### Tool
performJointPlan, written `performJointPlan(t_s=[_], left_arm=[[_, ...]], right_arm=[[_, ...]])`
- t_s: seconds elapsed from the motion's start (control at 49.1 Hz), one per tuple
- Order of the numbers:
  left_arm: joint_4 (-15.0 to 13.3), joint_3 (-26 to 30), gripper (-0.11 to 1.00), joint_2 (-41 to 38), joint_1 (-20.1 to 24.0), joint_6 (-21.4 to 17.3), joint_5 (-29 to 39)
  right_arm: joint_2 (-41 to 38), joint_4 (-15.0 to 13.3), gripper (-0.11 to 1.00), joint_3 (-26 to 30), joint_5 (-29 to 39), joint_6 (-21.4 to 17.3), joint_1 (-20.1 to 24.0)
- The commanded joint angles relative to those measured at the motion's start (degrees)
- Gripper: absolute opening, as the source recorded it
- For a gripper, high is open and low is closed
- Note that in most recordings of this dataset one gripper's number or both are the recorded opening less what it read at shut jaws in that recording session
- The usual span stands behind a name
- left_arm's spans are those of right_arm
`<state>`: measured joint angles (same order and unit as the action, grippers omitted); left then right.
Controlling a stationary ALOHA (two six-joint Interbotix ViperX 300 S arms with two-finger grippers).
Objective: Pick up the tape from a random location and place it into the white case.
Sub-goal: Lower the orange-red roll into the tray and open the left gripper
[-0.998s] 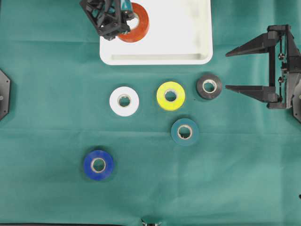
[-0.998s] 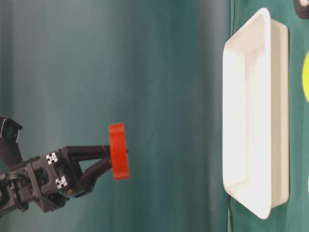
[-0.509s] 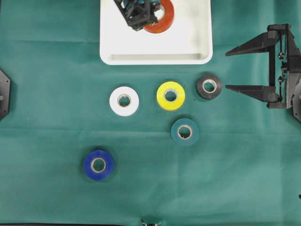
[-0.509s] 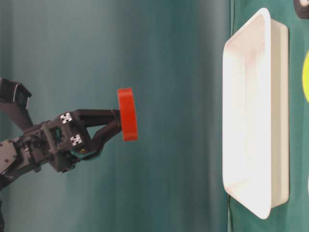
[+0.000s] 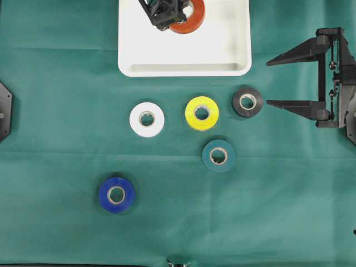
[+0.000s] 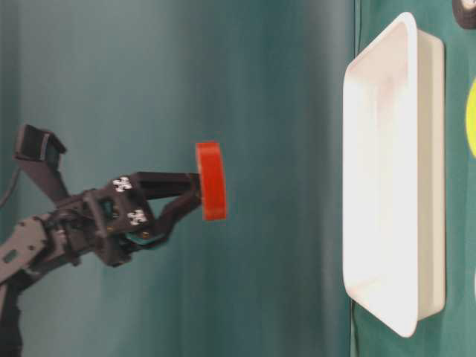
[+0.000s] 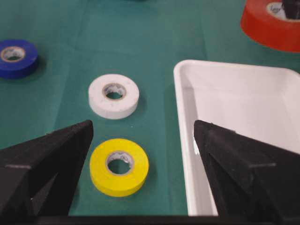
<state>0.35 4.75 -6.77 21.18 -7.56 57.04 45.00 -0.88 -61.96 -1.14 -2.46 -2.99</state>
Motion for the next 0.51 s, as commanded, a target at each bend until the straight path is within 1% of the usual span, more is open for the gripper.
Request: performJointPlan(t_s=[0.0,0.204,0.489], left_arm=[[0.09,-1.67,0.23,0.88,1.14,-0.09,-3.08],[0.00,-7.91,0.23,-1.41,3.60,-0.09,-8.88],[0.00,-12.92,0.23,-3.60,5.45,-0.18,-19.16]], right_arm=[[0.00,-0.09,0.88,1.49,-0.18,0.09,-0.09],[-0.18,-0.09,0.88,1.49,-0.26,0.09,-0.09],[-0.35,-0.09,0.88,1.49,-0.26,0.09,-0.09]])
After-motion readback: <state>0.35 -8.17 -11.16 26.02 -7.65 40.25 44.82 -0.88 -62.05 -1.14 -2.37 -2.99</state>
